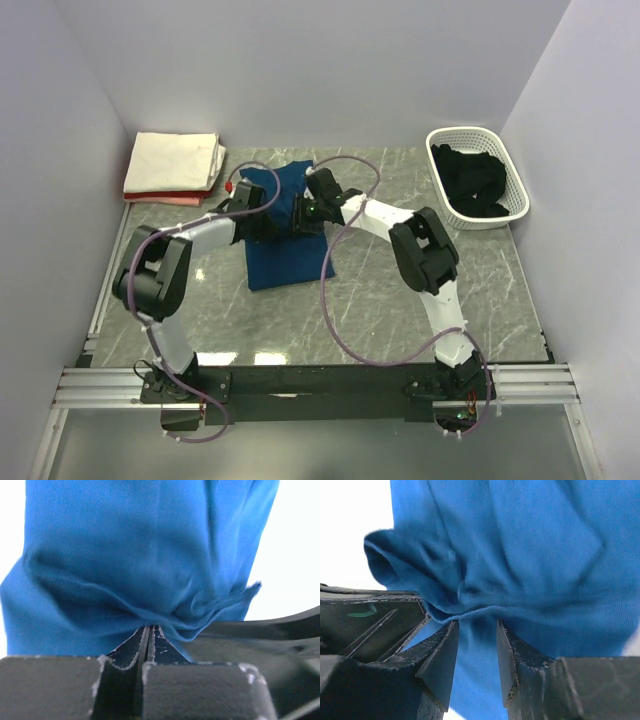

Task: Fold and stack the t-shirts
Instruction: Fold the tshirt

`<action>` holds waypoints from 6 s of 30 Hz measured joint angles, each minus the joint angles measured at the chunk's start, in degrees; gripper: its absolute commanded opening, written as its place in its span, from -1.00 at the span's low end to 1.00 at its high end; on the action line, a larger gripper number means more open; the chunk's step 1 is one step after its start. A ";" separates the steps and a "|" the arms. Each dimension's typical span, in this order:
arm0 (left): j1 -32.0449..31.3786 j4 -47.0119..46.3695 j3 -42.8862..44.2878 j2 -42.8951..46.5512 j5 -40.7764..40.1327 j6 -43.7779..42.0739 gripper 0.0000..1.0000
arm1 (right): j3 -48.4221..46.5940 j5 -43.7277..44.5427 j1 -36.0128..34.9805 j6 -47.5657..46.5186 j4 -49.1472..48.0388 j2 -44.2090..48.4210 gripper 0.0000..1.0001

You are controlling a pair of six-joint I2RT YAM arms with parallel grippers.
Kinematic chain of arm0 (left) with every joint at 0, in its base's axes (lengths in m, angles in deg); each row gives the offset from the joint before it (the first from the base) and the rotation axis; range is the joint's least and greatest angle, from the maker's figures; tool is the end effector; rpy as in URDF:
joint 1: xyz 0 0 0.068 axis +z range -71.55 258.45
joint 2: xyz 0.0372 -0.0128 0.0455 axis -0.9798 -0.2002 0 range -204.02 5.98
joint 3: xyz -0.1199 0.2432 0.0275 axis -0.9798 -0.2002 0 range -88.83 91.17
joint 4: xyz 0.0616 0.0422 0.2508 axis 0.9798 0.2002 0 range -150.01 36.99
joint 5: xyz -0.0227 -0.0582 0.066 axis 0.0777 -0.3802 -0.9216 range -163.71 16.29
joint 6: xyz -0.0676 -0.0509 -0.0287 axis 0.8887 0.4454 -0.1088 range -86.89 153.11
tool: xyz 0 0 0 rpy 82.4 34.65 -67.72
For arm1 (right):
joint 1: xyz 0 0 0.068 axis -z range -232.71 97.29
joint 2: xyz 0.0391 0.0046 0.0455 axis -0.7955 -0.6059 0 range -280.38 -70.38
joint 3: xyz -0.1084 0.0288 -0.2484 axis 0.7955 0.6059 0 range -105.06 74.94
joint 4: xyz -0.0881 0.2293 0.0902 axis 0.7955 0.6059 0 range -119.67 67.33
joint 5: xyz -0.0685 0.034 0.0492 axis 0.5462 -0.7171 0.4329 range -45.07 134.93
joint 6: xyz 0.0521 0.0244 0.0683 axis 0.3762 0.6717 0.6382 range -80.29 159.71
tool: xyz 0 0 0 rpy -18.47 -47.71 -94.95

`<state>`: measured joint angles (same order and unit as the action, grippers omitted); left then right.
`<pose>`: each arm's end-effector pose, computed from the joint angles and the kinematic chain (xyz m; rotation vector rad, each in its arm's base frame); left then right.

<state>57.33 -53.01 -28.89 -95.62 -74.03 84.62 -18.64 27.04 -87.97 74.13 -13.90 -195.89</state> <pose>0.3710 -0.1428 0.1383 -0.6581 2.4131 -0.5532 0.4054 0.3167 0.1386 -0.1750 2.5609 0.8972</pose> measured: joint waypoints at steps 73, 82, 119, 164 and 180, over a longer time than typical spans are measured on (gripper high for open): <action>-1.03 -9.33 -35.60 27.80 -0.55 10.95 -0.87 | 41.42 -0.61 4.50 6.51 -15.15 23.54 -0.93; -7.96 -2.86 -31.56 27.91 -1.51 9.46 -0.99 | 49.48 -0.13 4.68 5.95 -15.65 30.91 -1.00; -10.58 14.82 -20.79 35.89 -3.21 7.08 -0.34 | 33.62 14.32 -0.26 -0.57 4.90 44.17 -0.31; -3.58 -9.40 -4.28 0.70 11.13 6.32 -0.46 | 2.60 16.98 -0.15 -14.64 13.97 3.74 -0.66; -3.58 -9.49 -4.28 0.70 11.26 6.21 -0.45 | 15.47 23.06 0.35 -10.58 11.15 25.83 -0.96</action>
<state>53.74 -62.49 -33.17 -94.92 -62.77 90.82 -3.17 50.10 -87.62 63.55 -2.75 -170.06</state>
